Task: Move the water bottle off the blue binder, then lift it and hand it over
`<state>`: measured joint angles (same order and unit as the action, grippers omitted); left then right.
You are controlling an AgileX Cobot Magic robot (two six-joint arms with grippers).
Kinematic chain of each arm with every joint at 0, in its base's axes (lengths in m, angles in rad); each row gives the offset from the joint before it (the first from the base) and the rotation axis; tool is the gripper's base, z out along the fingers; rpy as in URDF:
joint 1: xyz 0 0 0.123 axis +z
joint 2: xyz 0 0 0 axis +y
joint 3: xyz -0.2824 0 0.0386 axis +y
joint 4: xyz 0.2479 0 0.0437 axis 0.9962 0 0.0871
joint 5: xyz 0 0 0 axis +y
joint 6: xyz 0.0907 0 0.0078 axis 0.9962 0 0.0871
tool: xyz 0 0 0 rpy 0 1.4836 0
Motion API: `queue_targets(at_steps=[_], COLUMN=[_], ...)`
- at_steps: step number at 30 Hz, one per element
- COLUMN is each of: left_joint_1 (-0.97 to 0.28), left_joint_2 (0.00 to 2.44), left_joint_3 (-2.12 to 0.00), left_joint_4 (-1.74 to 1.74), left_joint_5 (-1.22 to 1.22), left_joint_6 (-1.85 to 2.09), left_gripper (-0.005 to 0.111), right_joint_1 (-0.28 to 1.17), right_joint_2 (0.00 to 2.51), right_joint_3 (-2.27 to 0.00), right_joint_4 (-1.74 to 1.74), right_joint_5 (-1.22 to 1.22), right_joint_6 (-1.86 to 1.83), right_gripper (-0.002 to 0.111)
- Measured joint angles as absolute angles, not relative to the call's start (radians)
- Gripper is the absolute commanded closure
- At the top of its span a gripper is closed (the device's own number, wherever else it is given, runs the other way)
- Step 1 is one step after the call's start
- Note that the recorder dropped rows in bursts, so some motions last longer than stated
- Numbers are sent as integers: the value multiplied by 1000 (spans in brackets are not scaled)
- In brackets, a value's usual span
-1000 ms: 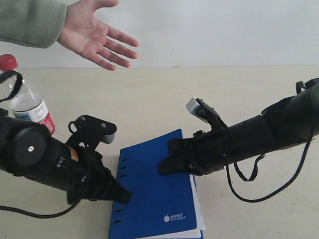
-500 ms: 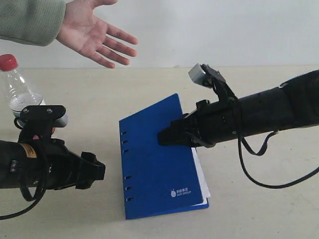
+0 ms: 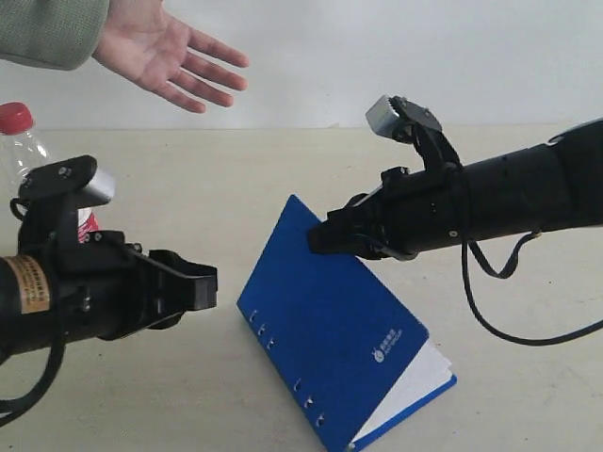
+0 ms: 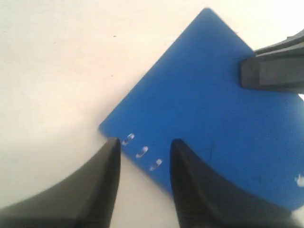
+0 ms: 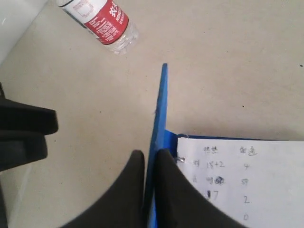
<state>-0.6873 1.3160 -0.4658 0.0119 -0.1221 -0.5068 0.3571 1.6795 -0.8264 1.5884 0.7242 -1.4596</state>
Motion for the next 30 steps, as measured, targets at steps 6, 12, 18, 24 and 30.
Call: queue_targets(at_steps=[6,12,18,24,30], left_joint_1=[-687,-687,-687,-687,-687], left_joint_2=[1264,1264,1264,1264,1264], left_joint_3=[-414,-353,-348,-346,-346], left_joint_4=[18,18,18,18,18], left_joint_5=[75,100,93,74,70], left_joint_6=[-489,-482,-480,-478,-461], left_gripper=[73,73,73,73,73], right_joint_1=[357,351,349,379,400], right_joint_2=[1723,1771,1781,1830,1882], right_joint_3=[-826,-842,-906,-954,-958], right_joint_4=[1423,1330,1165,987,931], right_joint_5=[653,641,774,880,885], right_joint_6=[-1278,-1190,-1064,-899,-864], right_gripper=[108,91,49,84,108])
